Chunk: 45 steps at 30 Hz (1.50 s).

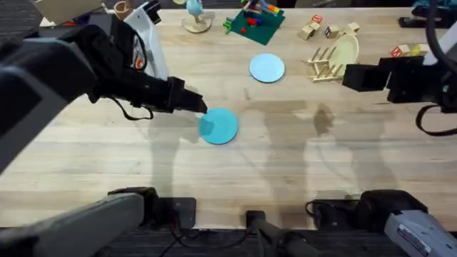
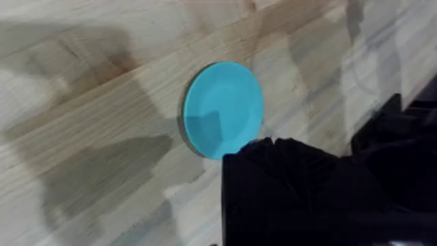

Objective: Pick up the plates from the table one by one and place each into a slot on the dish rack.

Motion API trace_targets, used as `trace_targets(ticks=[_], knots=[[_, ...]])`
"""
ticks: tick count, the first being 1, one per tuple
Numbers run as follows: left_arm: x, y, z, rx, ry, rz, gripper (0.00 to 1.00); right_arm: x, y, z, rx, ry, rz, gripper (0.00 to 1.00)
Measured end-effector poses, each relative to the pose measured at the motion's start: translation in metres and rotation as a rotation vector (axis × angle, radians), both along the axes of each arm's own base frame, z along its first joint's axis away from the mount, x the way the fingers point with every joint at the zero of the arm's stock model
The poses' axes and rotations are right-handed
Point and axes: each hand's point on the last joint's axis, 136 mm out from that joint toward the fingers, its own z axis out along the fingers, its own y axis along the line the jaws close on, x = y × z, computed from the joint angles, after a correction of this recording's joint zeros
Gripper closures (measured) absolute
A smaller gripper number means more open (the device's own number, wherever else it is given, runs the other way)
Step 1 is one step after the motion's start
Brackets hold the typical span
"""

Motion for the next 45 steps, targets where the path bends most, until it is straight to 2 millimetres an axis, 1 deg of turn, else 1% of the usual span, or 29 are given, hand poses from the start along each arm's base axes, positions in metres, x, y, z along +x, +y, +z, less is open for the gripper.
trace_targets(ticks=[2,3,13,22,34,45], knots=[[0.001,0.003,-0.006,-0.037,0.024,-0.007,0.960,0.000,0.000,0.000,0.000,0.000,0.000,0.005],[0.003,0.004,-0.024,-0.109,0.074,-0.050,0.959,0.000,0.000,0.000,0.000,0.000,0.000,0.005],[0.000,-0.001,-0.050,-0.157,0.113,-0.137,0.960,0.000,0.000,0.000,0.000,0.000,0.000,0.006],[0.002,-0.001,-0.062,-0.172,0.100,-0.176,0.959,0.000,0.000,0.000,0.000,0.000,0.000,0.006],[0.001,0.001,-0.081,-0.169,0.155,-0.176,0.959,0.000,0.000,0.000,0.000,0.000,0.000,0.005],[0.010,0.006,-0.089,-0.118,0.205,-0.097,0.960,0.000,0.000,0.000,0.000,0.000,0.000,0.006]])
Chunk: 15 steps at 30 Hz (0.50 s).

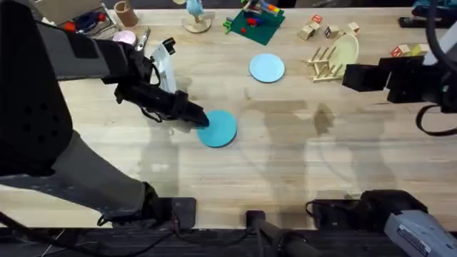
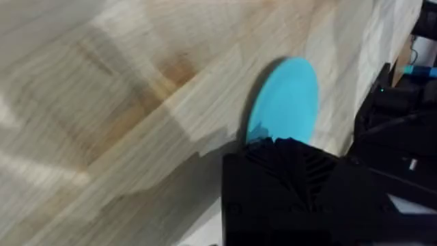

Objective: Pick up the plates from the table one by one and place each into a slot on the dish rack.

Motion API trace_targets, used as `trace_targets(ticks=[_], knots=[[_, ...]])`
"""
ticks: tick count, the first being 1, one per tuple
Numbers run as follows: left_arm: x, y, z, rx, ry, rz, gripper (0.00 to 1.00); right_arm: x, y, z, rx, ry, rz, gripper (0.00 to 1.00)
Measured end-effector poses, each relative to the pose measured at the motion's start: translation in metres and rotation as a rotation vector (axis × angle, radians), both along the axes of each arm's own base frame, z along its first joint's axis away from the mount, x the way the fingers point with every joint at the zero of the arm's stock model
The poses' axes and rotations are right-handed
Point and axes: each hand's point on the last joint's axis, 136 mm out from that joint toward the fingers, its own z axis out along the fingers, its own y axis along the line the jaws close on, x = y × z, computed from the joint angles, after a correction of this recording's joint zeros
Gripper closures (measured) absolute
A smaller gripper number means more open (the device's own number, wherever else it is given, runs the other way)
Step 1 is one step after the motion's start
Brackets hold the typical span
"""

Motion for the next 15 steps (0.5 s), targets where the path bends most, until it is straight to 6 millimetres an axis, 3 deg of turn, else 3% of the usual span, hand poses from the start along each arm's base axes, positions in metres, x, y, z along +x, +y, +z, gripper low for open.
trace_targets(ticks=[15], knots=[[0.0047,0.0009,-0.0018,0.019,0.029,0.040,0.960,-0.0014,0.0000,-0.0015,0.000,0.009,0.000,0.005]])
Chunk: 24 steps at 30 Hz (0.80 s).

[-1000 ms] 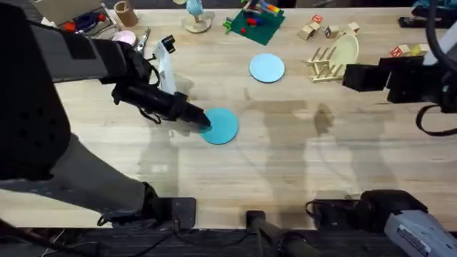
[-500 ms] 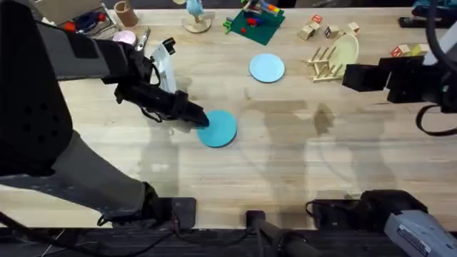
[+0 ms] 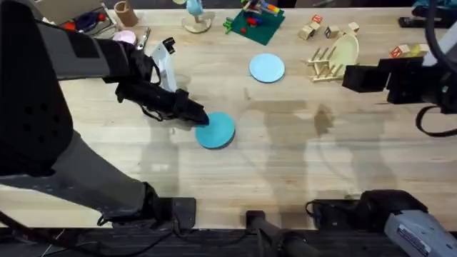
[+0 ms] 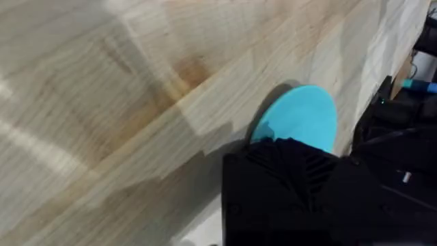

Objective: Pick up the plates from the table one by one and place each into a slot on the dish rack.

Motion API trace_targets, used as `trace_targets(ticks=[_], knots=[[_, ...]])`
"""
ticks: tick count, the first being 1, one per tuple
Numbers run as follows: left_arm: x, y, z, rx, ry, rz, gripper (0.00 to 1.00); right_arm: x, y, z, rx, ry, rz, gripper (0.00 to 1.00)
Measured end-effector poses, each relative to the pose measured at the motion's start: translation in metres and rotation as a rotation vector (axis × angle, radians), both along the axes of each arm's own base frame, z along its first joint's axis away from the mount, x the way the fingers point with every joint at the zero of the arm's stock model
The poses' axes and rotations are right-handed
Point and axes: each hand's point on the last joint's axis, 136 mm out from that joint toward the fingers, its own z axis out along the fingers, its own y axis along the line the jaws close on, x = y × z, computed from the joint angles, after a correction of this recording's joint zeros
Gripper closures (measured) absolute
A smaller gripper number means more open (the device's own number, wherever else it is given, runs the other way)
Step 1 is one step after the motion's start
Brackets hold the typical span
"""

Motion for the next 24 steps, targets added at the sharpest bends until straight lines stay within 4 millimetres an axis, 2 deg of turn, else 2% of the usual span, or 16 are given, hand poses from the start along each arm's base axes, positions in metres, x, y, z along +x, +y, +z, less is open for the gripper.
trace_targets(ticks=[24], knots=[[0.0042,0.0012,-0.0012,0.013,0.026,0.041,0.959,-0.0020,0.0000,-0.0021,0.000,0.012,0.000,0.006]])
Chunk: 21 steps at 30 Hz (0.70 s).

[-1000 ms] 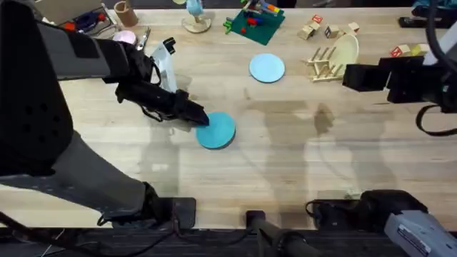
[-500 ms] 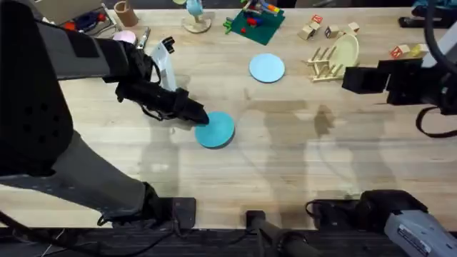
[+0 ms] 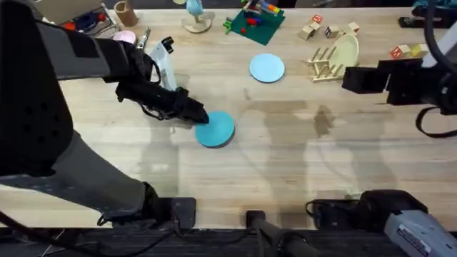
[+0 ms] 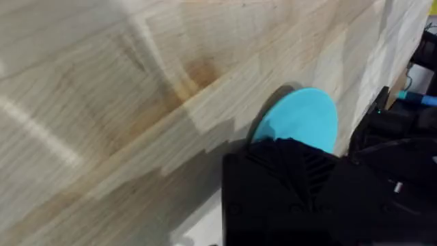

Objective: Pick up the plates from the table one by one and place each into a slot on the dish rack.

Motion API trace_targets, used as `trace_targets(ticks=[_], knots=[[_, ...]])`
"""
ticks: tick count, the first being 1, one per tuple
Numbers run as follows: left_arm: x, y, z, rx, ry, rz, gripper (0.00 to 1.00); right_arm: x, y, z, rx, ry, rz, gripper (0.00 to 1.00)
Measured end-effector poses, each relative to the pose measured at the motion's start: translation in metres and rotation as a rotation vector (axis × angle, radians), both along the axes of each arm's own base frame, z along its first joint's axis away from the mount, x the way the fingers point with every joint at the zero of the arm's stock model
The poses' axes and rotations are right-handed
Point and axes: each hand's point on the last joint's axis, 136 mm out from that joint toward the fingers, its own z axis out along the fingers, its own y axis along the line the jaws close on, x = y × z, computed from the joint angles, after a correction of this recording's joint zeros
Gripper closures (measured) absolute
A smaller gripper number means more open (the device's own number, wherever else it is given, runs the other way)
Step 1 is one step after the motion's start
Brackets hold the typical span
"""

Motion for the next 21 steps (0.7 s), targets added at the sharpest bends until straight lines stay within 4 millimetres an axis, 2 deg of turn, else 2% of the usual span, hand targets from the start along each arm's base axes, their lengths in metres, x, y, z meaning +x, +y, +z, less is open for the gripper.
trace_targets(ticks=[21], knots=[[0.0053,-0.0037,-0.0006,0.029,0.017,0.013,0.960,0.0000,0.0000,0.0000,0.000,0.000,0.000,0.006]])
